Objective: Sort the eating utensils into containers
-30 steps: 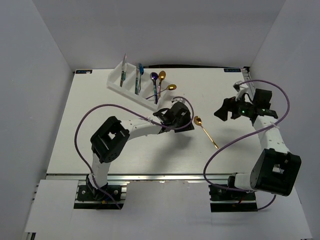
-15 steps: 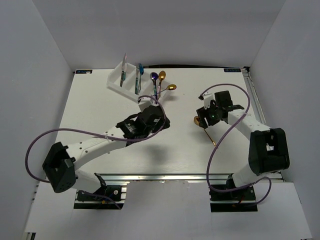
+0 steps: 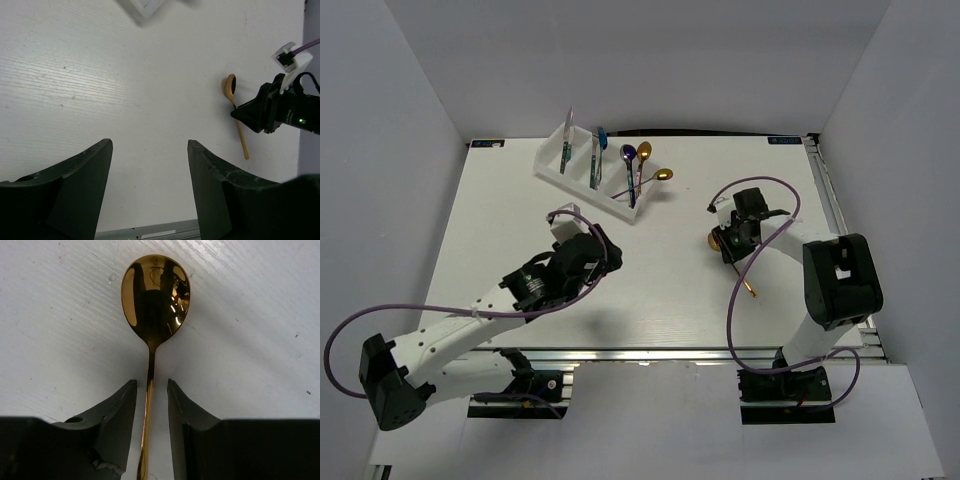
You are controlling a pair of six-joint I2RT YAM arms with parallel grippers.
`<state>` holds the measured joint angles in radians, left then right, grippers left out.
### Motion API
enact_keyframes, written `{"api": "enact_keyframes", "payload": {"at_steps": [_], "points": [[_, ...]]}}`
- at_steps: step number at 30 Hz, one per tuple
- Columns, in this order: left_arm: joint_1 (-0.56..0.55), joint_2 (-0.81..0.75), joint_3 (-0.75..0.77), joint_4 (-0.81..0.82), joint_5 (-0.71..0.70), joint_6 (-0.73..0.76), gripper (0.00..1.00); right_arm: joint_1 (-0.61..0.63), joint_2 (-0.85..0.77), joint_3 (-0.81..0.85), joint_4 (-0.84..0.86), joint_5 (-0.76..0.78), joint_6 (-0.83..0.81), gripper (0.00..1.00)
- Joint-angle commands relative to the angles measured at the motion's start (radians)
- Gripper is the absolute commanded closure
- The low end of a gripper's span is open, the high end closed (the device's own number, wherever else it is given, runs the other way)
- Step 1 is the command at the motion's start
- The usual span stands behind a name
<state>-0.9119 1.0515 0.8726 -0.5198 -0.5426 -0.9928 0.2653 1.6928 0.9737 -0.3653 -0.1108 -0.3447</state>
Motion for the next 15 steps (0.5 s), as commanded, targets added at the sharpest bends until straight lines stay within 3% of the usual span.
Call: {"api": "enact_keyframes", "payload": {"at_steps": [1, 8, 11, 15], "points": [[0.004, -0.071, -0.027, -0.039, -0.053, -0.001, 0.28, 0.012, 0.03, 0.023, -0.015, 0.028, -0.007, 0.64], [0.005, -0.159, -0.064, -0.078, -0.06, -0.006, 0.28, 0.025, 0.045, 0.013, -0.023, 0.011, -0.017, 0.94], [0.005, -0.198, -0.083, -0.086, -0.062, -0.01, 0.28, 0.028, 0.056, 0.014, -0.038, -0.025, -0.03, 1.0], [0.005, -0.232, -0.086, -0.111, -0.086, -0.001, 0.28, 0.029, 0.053, 0.083, -0.095, -0.098, -0.088, 1.0]]}}
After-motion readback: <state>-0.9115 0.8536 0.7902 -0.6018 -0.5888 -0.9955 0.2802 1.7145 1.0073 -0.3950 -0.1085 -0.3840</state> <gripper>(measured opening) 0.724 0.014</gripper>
